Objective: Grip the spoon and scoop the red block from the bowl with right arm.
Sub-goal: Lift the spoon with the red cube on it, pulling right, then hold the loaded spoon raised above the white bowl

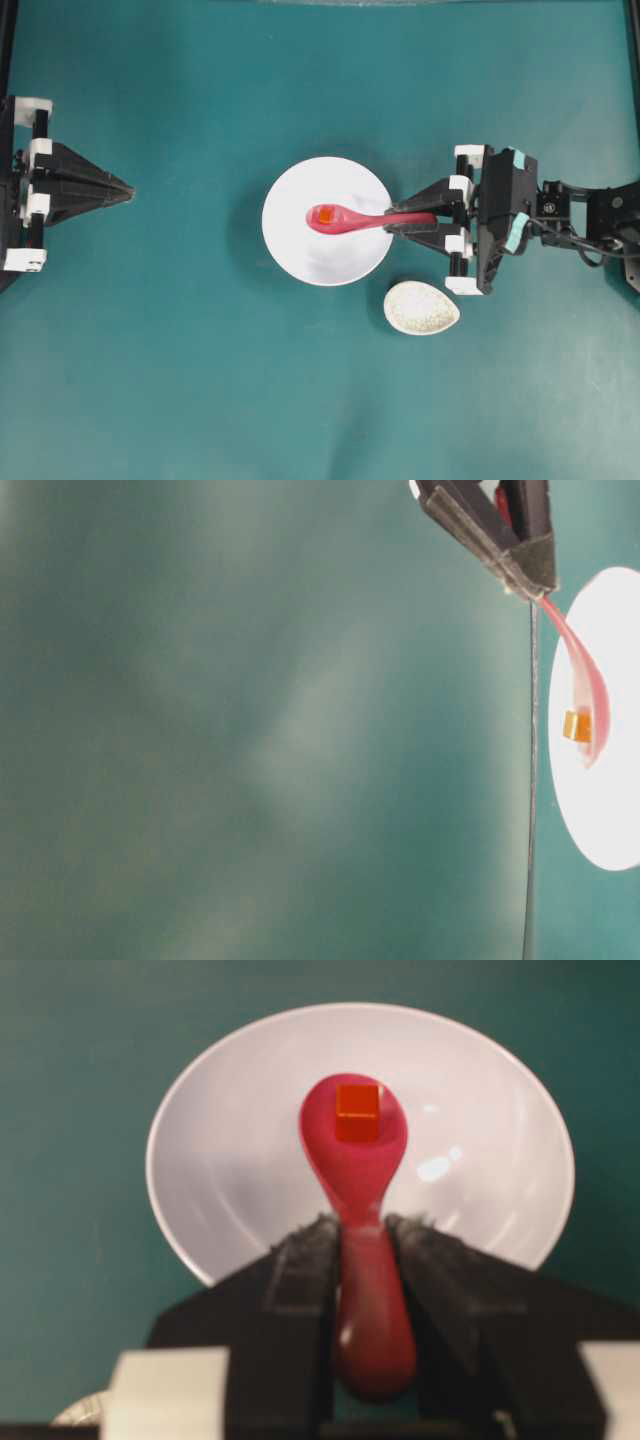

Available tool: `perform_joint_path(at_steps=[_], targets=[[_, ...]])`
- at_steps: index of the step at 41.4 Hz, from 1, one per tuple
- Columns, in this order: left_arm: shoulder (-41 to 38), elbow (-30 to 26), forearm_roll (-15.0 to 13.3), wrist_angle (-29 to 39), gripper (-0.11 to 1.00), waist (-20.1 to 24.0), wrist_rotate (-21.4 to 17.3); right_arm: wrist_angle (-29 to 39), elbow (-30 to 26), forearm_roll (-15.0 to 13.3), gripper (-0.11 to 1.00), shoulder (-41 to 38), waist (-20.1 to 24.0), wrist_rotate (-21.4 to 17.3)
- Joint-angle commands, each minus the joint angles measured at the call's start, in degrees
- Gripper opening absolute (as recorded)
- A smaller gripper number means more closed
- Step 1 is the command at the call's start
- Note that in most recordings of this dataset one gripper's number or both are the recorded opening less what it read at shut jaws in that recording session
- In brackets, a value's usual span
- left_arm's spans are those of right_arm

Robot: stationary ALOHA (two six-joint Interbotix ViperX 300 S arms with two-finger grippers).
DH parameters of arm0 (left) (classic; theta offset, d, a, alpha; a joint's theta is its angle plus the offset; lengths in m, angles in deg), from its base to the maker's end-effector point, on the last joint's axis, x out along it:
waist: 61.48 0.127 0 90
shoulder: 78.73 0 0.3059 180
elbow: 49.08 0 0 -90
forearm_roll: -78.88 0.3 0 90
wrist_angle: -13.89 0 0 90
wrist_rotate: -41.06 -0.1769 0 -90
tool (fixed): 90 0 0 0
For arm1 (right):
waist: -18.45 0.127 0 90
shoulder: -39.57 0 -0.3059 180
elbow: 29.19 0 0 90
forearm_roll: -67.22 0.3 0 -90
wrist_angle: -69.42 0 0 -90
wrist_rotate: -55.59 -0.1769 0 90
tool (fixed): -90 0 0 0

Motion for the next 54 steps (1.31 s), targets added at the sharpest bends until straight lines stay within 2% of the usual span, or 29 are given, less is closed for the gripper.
perform_joint_path(at_steps=[1, 11, 28, 40, 54], targets=[[-0.2, -0.9, 0.2, -0.4, 0.00, 0.1, -0.1, -1.8, -0.6, 0.0, 0.24, -0.4, 0.4, -0.1], [-0.2, -0.9, 0.1, -0.4, 0.00, 0.2, -0.1, -1.1, -1.8, -0.8, 0.24, -0.4, 0.6, 0.7], [-0.1, -0.9, 0.1, -0.4, 0.00, 0.2, -0.2, 11.2, -5.6, -0.8, 0.24, 6.9, -1.0, 6.8], [0.0, -1.0, 0.2, -0.3, 0.00, -1.0, -0.1, 18.2, -7.2, -1.1, 0.24, 12.5, -3.2, 9.6], [0.0, -1.5, 0.2, 1.7, 0.00, -3.5, -0.3, 22.4, -9.8, -1.1, 0.24, 13.9, -3.5, 10.2]])
